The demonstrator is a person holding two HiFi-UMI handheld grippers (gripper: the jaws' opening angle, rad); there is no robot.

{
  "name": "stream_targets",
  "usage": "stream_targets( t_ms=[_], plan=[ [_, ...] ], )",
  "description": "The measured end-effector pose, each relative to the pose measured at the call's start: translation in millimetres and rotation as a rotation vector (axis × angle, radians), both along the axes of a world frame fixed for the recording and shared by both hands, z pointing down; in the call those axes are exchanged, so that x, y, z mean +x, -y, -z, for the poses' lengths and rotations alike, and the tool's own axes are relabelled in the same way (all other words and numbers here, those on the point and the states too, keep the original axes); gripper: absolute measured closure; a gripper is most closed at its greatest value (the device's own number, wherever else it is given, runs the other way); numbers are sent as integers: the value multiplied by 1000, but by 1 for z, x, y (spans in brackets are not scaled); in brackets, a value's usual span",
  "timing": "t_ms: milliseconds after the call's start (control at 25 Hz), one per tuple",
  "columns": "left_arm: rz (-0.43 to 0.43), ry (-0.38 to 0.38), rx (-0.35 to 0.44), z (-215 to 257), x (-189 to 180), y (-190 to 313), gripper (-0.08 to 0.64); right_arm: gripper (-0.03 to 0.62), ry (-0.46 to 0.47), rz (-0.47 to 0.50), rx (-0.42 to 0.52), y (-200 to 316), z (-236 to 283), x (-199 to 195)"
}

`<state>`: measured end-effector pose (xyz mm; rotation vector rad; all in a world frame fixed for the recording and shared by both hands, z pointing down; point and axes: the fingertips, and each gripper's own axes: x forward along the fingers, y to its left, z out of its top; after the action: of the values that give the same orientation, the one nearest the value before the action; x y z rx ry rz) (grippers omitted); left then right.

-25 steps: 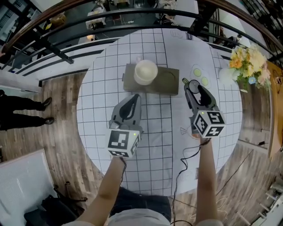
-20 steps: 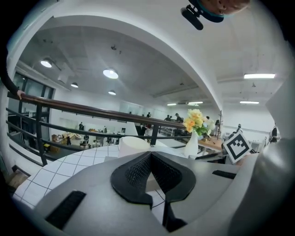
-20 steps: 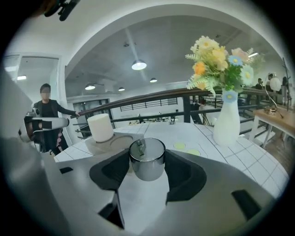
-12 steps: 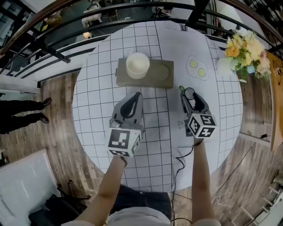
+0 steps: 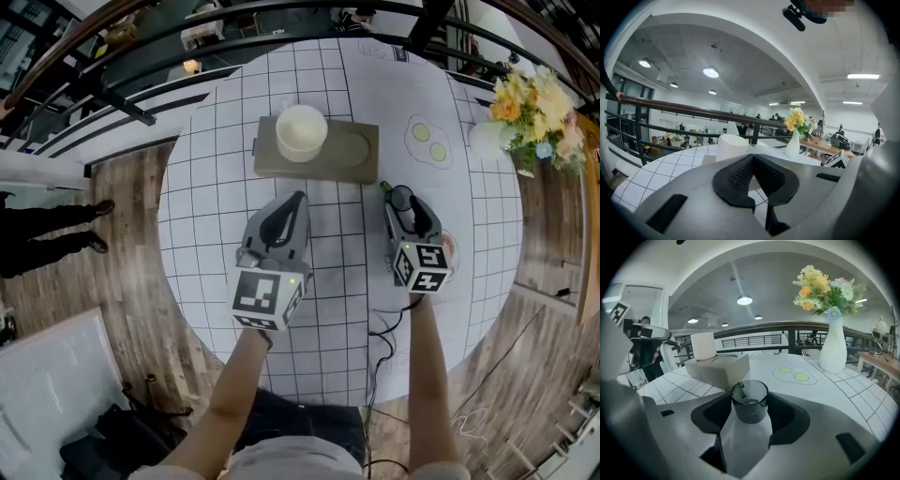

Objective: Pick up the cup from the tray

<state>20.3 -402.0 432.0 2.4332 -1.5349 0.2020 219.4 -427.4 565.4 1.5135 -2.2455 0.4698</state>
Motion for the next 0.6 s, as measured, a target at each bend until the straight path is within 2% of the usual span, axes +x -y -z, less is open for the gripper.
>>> stream_targets(
  t_ms=[280,440,600],
  plan=[
    [6,-2,0,1,-6,-1,554,359,-7,3,5,-1,0,0],
    [13,-14,10,6,-8,-2,553,357,4,-21,56,0,19,3],
    [12,-27,32,17,-9,-4,554,359,59,-46,142,-10,64,-1]
  ],
)
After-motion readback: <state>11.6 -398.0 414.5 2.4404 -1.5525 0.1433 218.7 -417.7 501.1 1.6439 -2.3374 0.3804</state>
